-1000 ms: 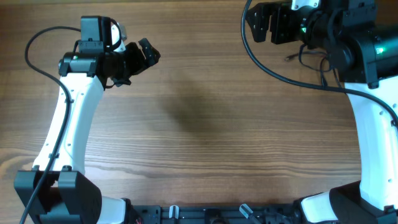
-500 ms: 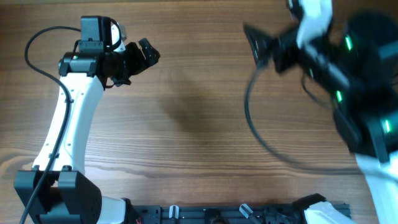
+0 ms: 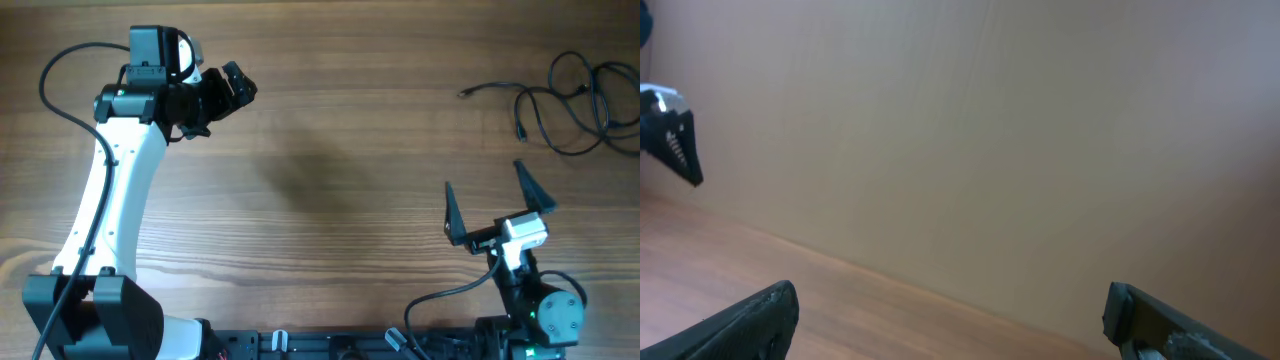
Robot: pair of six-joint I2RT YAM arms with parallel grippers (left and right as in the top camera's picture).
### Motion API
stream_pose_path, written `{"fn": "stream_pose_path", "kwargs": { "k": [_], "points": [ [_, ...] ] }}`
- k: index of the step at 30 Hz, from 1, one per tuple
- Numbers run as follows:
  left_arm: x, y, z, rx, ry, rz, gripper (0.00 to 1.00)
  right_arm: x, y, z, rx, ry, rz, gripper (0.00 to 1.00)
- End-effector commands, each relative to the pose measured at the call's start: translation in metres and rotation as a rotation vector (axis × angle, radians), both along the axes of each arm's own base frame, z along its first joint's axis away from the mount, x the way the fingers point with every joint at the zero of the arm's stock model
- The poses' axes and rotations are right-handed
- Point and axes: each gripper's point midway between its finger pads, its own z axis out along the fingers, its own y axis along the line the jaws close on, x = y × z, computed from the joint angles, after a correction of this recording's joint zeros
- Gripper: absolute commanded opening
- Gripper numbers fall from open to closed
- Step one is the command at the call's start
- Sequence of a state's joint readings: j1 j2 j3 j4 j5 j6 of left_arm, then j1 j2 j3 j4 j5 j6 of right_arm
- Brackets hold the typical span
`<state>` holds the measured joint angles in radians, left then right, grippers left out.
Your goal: Untangle cables
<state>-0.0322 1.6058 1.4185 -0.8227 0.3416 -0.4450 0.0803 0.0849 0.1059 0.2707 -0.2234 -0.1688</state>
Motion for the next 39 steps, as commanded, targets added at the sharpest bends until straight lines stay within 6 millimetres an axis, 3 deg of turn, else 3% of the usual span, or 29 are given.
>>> {"fn": "stream_pose_path", "kwargs": {
  "k": [1,8,25,32,36,39],
  "points": [
    [0.0,0.002,0.006,0.015,-0.027,-0.015,1.0,0.002,-0.003,-0.017,0.015,0.019,-0.012,1.0],
    [0.0,0.002,0.006,0.015,-0.027,-0.015,1.0,0.008,0.008,-0.089,-0.016,0.265,0.052,1.0],
    [0.0,0.002,0.006,0.015,-0.027,-0.015,1.0,0.008,0.008,-0.09,-0.018,0.271,0.047,1.0],
    [0.003,0.013,0.002,0.072,-0.026,0.021,1.0,0.008,0.008,-0.09,-0.018,0.271,0.047,1.0],
    [0.006,0.016,0.026,0.115,-0.137,0.001,1.0,0.008,0.008,-0.09,-0.018,0.271,0.048,1.0],
    [-0.001,0.017,0.052,0.113,-0.313,0.007,1.0,0.008,0.008,-0.09,-0.018,0.271,0.048,1.0]
  ]
}}
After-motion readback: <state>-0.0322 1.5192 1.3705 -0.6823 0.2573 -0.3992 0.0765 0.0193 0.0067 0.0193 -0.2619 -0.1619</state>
